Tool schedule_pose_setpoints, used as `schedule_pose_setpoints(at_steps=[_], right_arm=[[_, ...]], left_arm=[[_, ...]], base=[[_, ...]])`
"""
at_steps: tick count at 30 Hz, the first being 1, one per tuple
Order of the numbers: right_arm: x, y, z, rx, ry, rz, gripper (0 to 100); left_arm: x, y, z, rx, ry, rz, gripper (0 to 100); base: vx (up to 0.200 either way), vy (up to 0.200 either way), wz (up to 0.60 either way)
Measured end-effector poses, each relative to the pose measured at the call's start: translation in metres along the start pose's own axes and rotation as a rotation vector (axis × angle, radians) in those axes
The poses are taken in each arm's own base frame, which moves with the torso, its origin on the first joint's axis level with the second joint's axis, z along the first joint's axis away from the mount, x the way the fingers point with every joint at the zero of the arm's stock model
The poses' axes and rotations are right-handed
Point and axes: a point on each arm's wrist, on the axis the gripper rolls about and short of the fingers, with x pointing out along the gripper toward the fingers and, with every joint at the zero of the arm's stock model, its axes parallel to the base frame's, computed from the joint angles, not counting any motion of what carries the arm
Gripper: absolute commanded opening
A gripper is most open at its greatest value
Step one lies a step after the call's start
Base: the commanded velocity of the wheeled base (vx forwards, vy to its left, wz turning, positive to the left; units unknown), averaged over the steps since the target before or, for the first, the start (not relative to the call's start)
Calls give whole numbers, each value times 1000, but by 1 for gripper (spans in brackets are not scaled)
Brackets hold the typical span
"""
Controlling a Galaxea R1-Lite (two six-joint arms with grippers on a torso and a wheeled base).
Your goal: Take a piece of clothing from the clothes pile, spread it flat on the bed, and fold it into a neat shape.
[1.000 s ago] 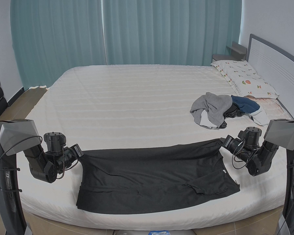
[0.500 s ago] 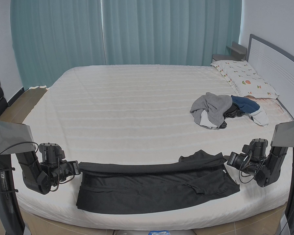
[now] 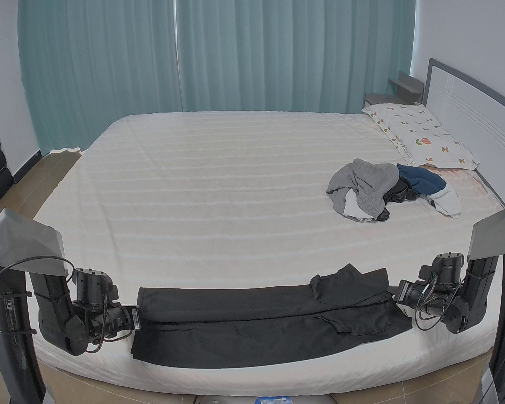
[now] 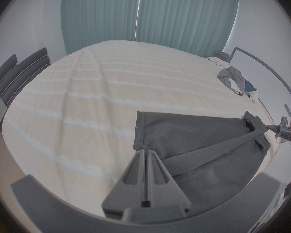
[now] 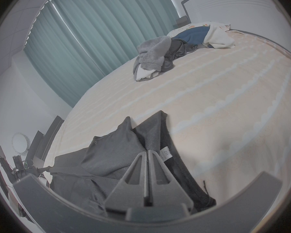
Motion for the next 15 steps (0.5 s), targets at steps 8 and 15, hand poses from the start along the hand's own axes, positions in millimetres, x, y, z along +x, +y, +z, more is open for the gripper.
schedule_pose_setpoints(at_steps=[8,15], right_arm=[[5,-7,-6,1,21,-17,100],[4,-6,-2,6,-6,-8,100]], left_arm=[[3,-1,-10,7,18,-2,100],[-7,-2,-13,3,7,-3,100]], base=[[0,0,0],[0,0,0]])
